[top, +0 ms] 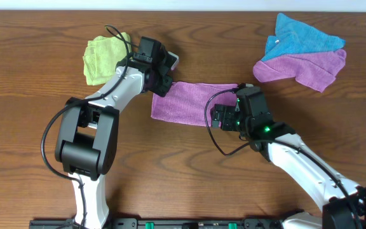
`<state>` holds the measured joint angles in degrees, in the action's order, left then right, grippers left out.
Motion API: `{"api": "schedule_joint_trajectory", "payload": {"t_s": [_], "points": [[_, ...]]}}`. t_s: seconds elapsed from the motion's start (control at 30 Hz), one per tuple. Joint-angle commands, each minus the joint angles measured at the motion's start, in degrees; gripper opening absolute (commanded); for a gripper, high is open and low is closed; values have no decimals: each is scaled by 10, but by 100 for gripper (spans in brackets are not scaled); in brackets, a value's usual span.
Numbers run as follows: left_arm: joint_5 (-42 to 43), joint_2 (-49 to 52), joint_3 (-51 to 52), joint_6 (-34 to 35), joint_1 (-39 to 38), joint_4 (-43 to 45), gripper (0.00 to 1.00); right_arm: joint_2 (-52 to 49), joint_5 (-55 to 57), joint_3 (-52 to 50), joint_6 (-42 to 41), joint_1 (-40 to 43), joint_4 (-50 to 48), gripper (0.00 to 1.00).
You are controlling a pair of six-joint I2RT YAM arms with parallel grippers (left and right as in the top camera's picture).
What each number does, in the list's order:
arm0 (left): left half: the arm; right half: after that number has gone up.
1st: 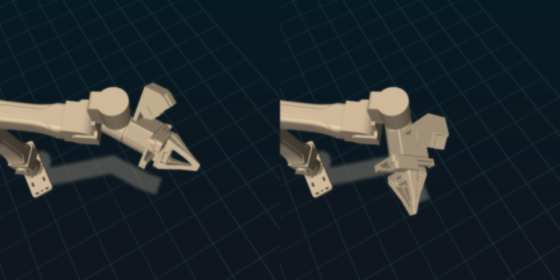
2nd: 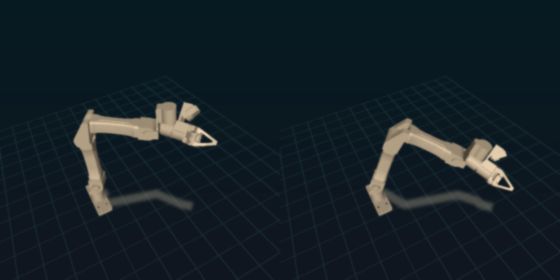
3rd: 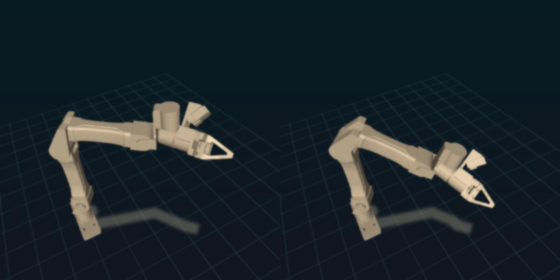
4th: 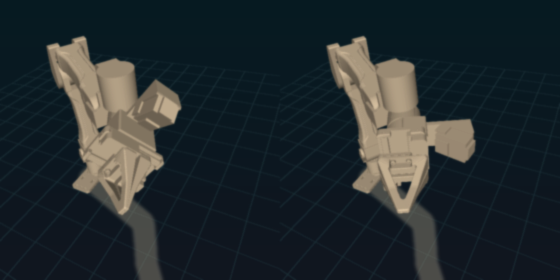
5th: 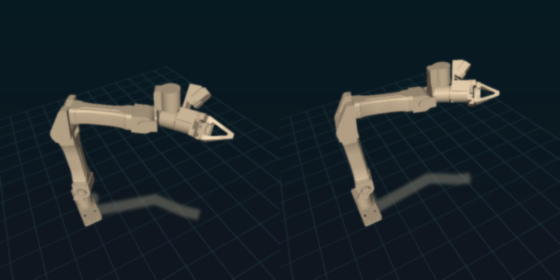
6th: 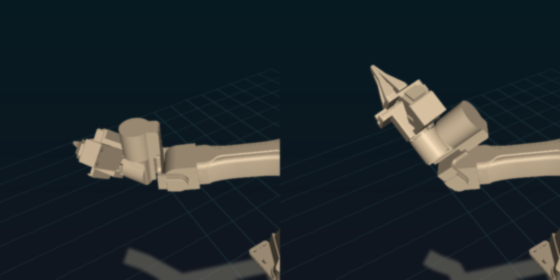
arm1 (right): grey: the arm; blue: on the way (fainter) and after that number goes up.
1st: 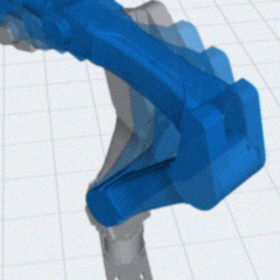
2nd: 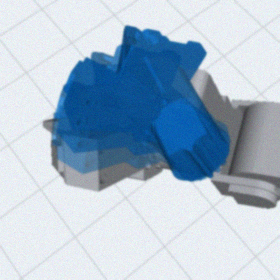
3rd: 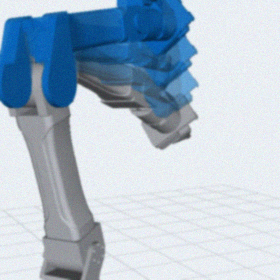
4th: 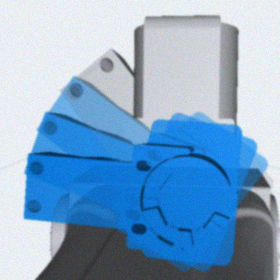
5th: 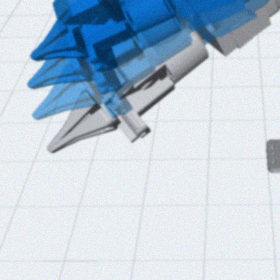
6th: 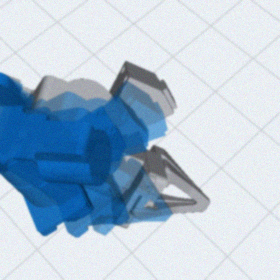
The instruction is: Fold the cloth
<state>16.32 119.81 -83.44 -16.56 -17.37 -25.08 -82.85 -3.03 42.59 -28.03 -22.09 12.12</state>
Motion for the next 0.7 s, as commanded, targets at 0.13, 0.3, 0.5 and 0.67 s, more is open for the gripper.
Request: {"api": "schedule_joint_trajectory", "payload": {"t_s": [0.13, 0.3, 0.5, 0.67], "points": [[-25, 8, -7, -1, 1, -1, 6, 5, 2, 7, 7, 4, -1, 99], [-36, 8, -7, 1, 1, -2, 7, 5, 2, 7, 7, 4, -2, 99], [-11, 8, -7, -4, 1, -1, 34, 5, 2, 7, 7, 4, -6, 99], [14, 8, -7, -13, 1, -2, 32, 5, 2, 7, 7, 4, -6, 99]]}}
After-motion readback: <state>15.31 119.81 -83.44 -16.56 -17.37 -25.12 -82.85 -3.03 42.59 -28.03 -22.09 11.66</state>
